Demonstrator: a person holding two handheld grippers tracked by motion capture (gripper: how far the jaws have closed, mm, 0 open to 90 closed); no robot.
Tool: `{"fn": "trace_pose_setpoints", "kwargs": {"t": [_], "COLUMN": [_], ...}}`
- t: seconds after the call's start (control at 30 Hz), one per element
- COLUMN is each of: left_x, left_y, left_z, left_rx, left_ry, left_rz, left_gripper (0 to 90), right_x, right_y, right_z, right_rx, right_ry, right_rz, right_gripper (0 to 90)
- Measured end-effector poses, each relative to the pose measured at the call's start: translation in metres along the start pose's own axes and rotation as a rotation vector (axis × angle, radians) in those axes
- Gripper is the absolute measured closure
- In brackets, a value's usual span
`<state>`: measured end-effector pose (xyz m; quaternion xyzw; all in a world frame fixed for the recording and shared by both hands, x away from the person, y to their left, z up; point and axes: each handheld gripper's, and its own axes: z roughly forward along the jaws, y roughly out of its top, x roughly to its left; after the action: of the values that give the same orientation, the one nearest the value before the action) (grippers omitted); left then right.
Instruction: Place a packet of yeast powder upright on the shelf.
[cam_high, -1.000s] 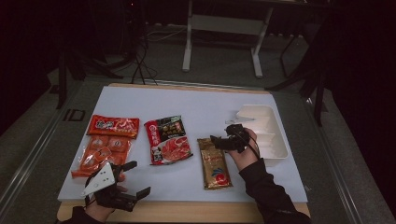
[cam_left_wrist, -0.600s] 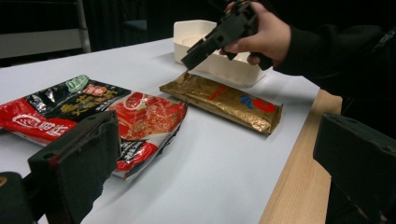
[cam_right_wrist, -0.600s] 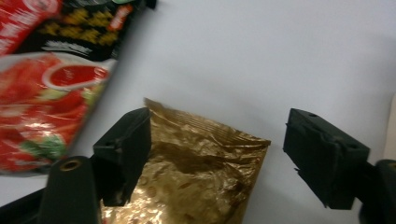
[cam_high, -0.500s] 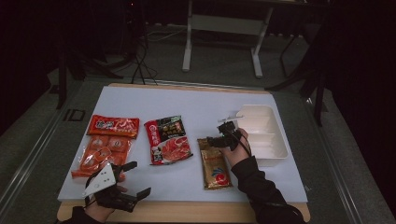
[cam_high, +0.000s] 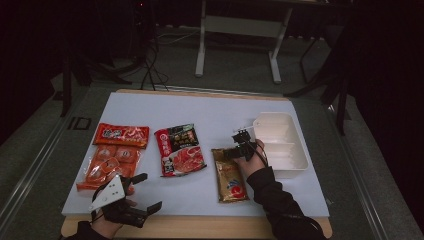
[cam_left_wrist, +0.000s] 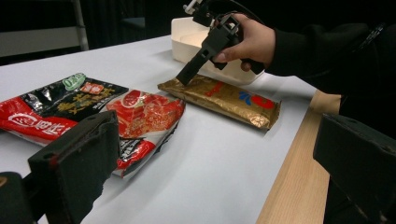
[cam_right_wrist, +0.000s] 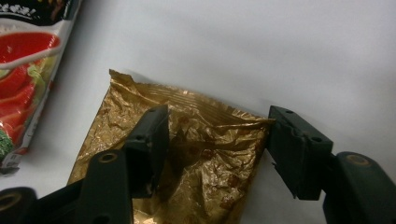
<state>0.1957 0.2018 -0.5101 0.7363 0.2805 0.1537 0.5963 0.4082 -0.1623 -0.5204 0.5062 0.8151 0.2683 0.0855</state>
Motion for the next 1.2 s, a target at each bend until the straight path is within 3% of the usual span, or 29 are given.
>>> {"fn": "trace_pose_setpoints", "kwargs": {"t": [0.17, 0.3, 0.33, 0.4, 0.43, 0.5, 0.6, 0.8, 1.2], "left_x": [0.0, -0.001, -0.001, -0.001, -0.001, 0.0, 0.0, 0.001, 0.002], "left_y": [0.0, -0.001, -0.001, -0.001, -0.001, -0.001, -0.001, -0.001, -0.001], "left_z": [0.001, 0.001, 0.001, 0.002, 0.002, 0.002, 0.002, 0.002, 0.002], "left_rx": [0.006, 0.009, 0.009, 0.01, 0.01, 0.013, 0.014, 0.015, 0.014], "left_ry": [-0.004, -0.004, -0.004, -0.006, -0.007, -0.006, -0.007, -0.006, -0.006], "left_rz": [0.001, 0.0, 0.0, -0.001, -0.003, -0.003, -0.003, -0.011, -0.013], "left_gripper": [1.2, 1.2, 1.2, 1.2, 1.2, 1.2, 1.2, 1.2, 1.2], "right_x": [-0.001, 0.002, 0.002, 0.004, 0.003, 0.008, 0.01, 0.011, 0.021], "right_y": [-0.001, -0.002, -0.002, -0.002, -0.002, -0.002, -0.001, 0.003, 0.008], "right_z": [0.003, 0.003, 0.003, 0.003, 0.003, 0.004, 0.004, -0.009, -0.048], "right_rx": [0.018, 0.015, 0.015, 0.017, 0.023, 0.024, 0.028, -0.004, -0.132], "right_ry": [-0.001, -0.039, -0.039, -0.035, 0.0, -0.019, -0.027, 0.003, 0.083], "right_rz": [0.009, -0.027, -0.027, -0.055, -0.06, -0.089, -0.121, -0.136, -0.179], "right_gripper": [43.4, 60.3, 60.3, 77.3, 80.9, 84.9, 87.0, 87.7, 88.0]}}
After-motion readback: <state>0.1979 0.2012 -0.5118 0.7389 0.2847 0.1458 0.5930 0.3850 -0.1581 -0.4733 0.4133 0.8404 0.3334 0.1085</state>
